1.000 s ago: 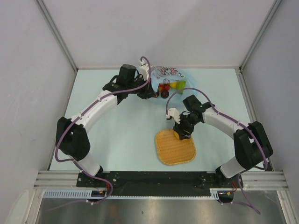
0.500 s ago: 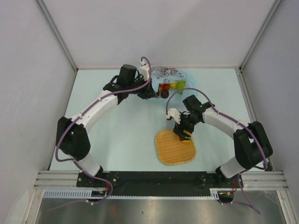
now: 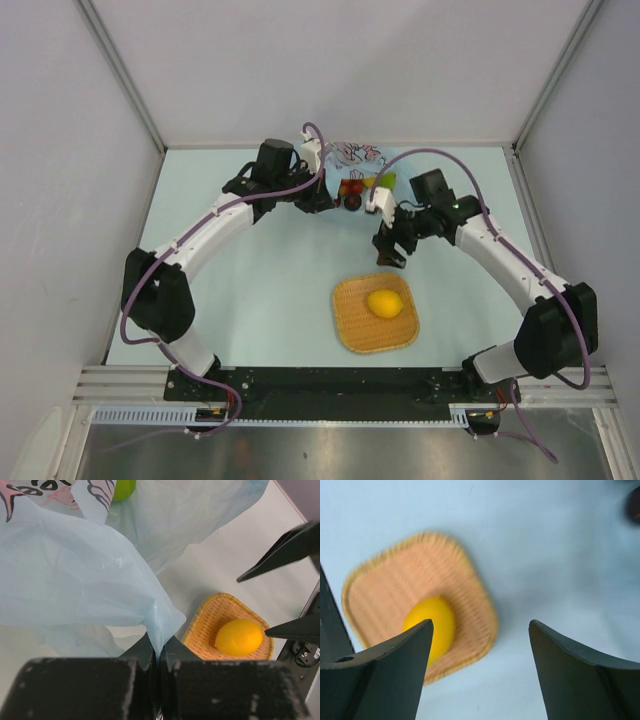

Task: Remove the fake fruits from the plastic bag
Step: Place the fake fruit on the plate, then take out the fake fruit from the plastic bag.

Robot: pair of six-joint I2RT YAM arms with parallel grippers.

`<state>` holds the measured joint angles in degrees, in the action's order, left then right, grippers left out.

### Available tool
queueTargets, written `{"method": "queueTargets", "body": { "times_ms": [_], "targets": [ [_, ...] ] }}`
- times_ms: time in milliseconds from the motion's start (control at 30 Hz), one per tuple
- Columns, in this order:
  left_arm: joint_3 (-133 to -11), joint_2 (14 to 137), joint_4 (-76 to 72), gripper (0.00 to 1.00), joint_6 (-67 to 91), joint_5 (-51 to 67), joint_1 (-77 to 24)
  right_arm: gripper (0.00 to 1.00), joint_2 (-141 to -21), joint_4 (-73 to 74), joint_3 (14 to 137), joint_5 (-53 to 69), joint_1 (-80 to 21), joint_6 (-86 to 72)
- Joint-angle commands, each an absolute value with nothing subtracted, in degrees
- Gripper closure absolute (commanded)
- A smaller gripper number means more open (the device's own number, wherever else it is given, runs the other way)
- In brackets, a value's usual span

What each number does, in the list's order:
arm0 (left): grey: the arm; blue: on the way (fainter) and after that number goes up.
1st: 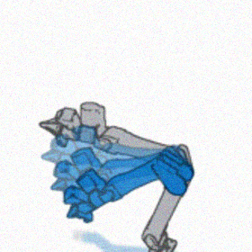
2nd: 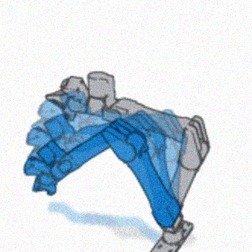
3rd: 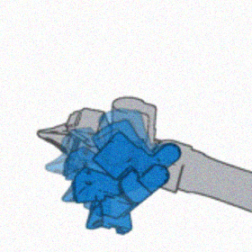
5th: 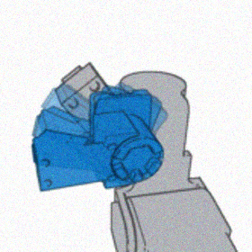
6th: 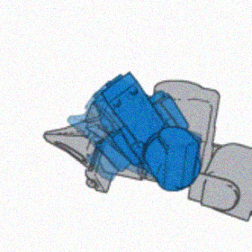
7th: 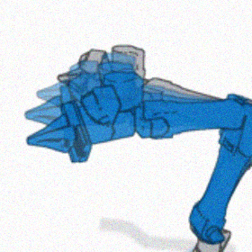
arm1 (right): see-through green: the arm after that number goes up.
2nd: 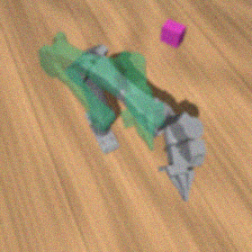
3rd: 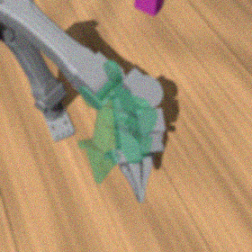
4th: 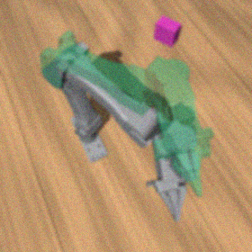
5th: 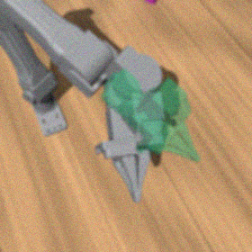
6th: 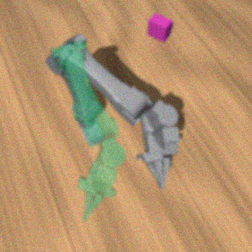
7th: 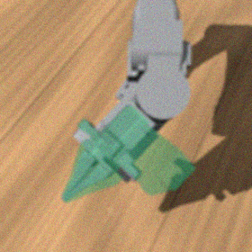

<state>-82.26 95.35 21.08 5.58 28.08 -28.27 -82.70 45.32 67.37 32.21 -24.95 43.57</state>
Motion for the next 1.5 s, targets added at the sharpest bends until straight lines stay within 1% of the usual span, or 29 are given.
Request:
{"method": "queueTargets", "body": {
  "times_ms": [0,33,67,133,200,233,267,333,367,433,500,567,700,800,900,933,1033,1267,1400,1467],
  "targets": [
    [-84.2,95.5,20.0,1.00,5.7,28.8,-28.7,0.22,-81.6,33.3,74.4,33.0,-23.5,28.6],
    [-84.5,95.7,19.9,1.00,5.9,28.9,-28.7,0.25,-83.2,26.7,74.4,31.0,-23.5,23.1],
    [-84.5,95.9,19.9,1.00,5.9,29.0,-28.7,0.30,-84.2,23.6,74.5,29.5,-23.4,21.3],
    [-85.1,96.1,19.9,1.00,5.9,29.1,-28.8,0.35,-87.4,16.5,75.1,25.9,-23.6,18.9],
    [-85.6,96.2,20.2,1.00,5.6,29.0,-28.8,0.42,-93.3,12.9,76.5,22.0,-23.8,17.8],
    [-85.8,96.0,20.6,1.00,5.5,28.9,-28.8,0.47,-95.4,10.7,79.0,20.6,-23.7,17.3],
    [-85.9,95.6,20.7,1.00,5.3,28.7,-28.8,0.49,-99.8,9.9,80.2,17.4,-23.4,16.1],
    [-86.1,95.0,21.1,1.00,4.3,28.1,-28.8,0.53,-103.8,7.3,83.0,14.1,-22.9,14.8],
    [-86.2,94.4,21.1,1.00,4.0,28.0,-28.8,0.54,-107.4,6.1,85.1,10.8,-22.5,12.7],
    [-86.3,94.0,21.1,1.00,3.2,28.4,-28.8,0.54,-110.6,2.9,87.0,8.5,-21.0,11.2],
    [-86.7,93.9,21.5,1.00,2.4,28.7,-28.8,0.54,-115.3,2.4,90.9,4.1,-20.5,12.0],
    [-87.1,94.0,21.8,1.00,1.8,29.0,-28.8,0.54,-117.4,1.8,93.7,0.8,-20.2,13.2],
    [-87.5,94.1,22.2,1.00,1.1,29.7,-28.9,0.54,-120.0,0.6,95.6,-2.0,-19.7,15.2],
    [-87.5,94.3,22.6,1.00,0.7,29.8,-29.1,0.52,-120.2,0.5,95.1,-3.2,-19.7,16.2],
    [-87.8,94.8,22.8,1.00,0.6,30.0,-29.3,0.33,-122.5,-1.3,94.9,-6.6,-20.0,18.5],
    [-88.1,95.2,23.0,1.00,0.4,30.1,-29.4,0.21,-123.7,-1.6,94.6,-7.3,-20.1,20.5],
    [-89.2,95.9,23.5,1.00,0.1,30.1,-29.4,0.11,-125.4,-4.0,93.1,-11.0,-20.7,23.7],
    [-90.4,97.0,23.9,1.00,0.2,29.7,-29.4,0.06,-127.9,-6.9,90.8,-14.8,-20.1,30.7],
    [-90.7,97.4,23.8,1.00,0.1,29.5,-29.4,0.05,-127.5,-6.3,89.3,-15.6,-19.4,30.6],
    [-90.8,97.5,23.9,1.00,0.2,29.5,-29.4,0.08,-127.6,-6.4,88.9,-15.6,-19.2,31.0]
  ]
}}
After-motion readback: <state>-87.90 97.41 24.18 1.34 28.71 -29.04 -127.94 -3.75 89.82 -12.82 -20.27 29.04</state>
